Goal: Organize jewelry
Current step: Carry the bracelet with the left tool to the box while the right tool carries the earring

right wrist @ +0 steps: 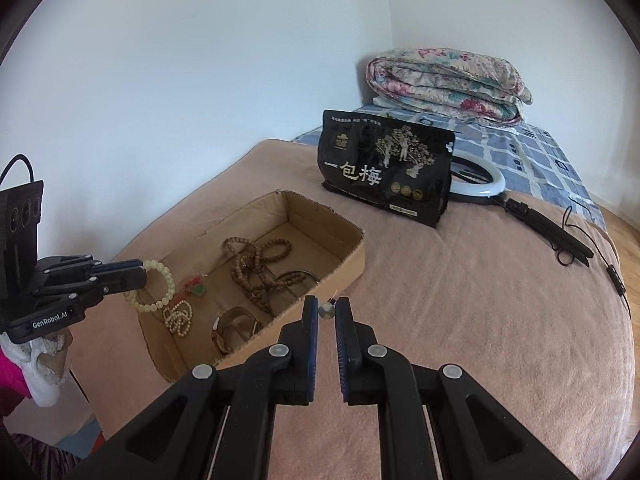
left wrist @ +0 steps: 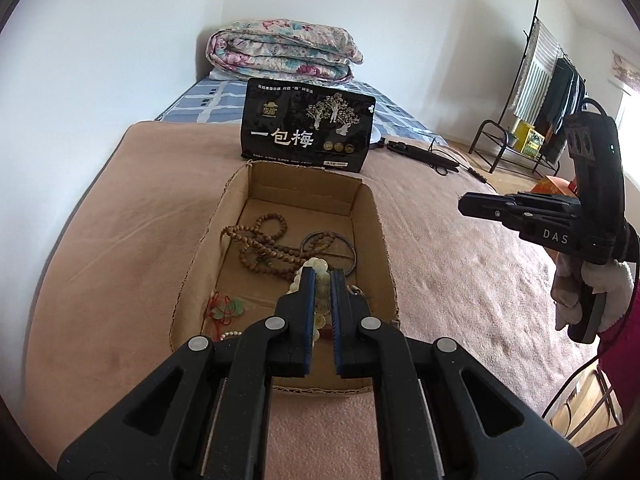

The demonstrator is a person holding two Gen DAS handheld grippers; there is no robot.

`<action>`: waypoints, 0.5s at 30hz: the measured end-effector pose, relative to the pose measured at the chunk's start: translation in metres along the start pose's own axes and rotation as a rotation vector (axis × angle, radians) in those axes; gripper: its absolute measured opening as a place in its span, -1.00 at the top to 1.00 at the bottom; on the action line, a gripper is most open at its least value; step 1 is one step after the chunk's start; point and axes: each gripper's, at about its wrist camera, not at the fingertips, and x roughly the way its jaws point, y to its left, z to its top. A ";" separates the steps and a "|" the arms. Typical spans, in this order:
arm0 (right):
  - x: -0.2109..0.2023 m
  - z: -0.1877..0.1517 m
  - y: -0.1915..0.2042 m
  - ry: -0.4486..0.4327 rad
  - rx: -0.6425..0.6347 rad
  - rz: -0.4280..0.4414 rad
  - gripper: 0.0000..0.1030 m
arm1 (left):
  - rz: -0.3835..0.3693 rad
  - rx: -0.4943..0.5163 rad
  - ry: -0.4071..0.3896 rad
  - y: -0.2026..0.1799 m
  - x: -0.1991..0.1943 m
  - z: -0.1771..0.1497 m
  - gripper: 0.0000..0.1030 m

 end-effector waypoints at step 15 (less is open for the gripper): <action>0.078 0.044 0.031 0.035 -0.032 0.040 0.88 | -0.010 0.002 0.038 0.004 0.019 -0.006 0.90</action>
